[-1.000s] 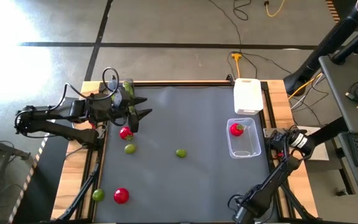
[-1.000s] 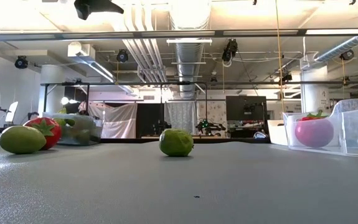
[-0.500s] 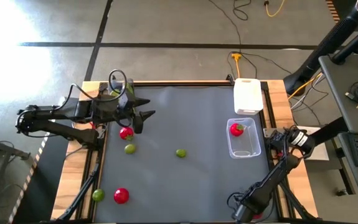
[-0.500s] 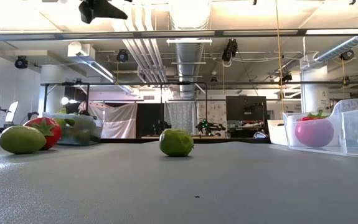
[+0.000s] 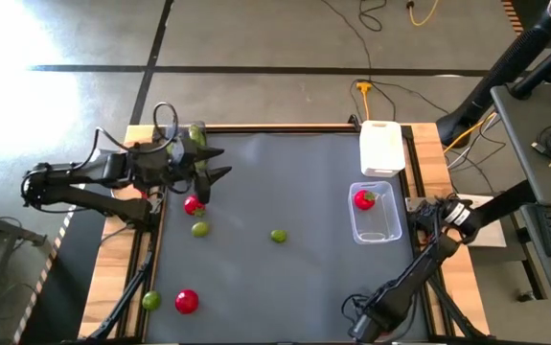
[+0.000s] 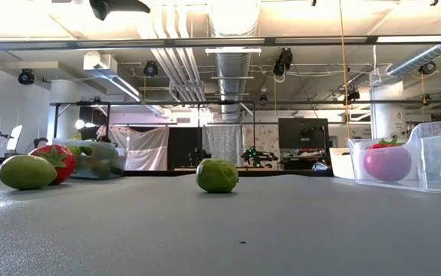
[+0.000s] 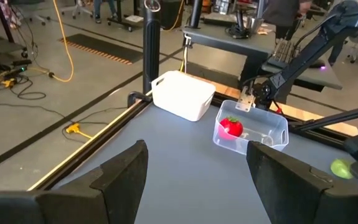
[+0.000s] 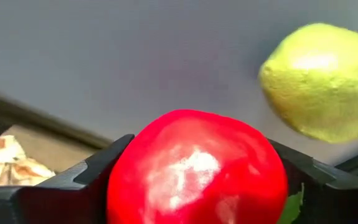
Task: Sort produce into baskets
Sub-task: Put the tomato into the transparent bin
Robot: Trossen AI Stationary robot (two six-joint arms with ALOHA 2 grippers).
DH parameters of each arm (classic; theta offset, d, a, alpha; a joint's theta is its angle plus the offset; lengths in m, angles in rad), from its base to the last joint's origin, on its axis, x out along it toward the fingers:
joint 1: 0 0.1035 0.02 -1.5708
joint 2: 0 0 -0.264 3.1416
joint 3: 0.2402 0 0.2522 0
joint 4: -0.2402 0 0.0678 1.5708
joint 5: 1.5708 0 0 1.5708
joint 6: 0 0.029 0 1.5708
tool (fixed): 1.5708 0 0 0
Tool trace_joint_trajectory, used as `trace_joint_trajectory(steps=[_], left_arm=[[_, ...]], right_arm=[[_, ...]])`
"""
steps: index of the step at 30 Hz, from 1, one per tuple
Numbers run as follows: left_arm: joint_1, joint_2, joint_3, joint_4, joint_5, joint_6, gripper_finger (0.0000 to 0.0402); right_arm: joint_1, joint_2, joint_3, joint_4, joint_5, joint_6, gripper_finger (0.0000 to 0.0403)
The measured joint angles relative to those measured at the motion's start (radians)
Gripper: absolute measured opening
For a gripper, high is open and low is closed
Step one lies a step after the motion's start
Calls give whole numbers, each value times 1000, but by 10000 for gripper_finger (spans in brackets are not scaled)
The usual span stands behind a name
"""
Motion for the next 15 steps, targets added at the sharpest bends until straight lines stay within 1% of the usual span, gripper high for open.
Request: trace_joint_trajectory(steps=[5, 7, 8, 10, 11, 13, 14, 15], left_arm=[[0, -35, 0, -24, 0, 3, 256], [0, -47, 0, -27, 0, 3, 256], [0, -51, 0, -27, 0, 3, 256], [0, -59, 0, -27, 0, 3, 256], [0, -61, 0, -27, 1, 3, 256], [0, -66, 0, -27, 1, 3, 256], [-1, -67, 0, -26, 4, 1, 256], [-1, -69, 0, -25, 16, -2, 256]], right_arm=[[-76, -15, 113, -119, 15, -105, 289], [-117, -31, 180, -222, 31, -161, 292], [-138, -37, 222, -289, 58, -193, 292], [-181, -51, 311, -453, 147, -275, 290], [-204, -56, 356, -550, 213, -317, 288], [-245, -75, 423, -725, 392, -356, 287], [-267, -94, 432, -737, 495, -374, 288], [-293, -131, 416, -706, 580, -405, 288]])
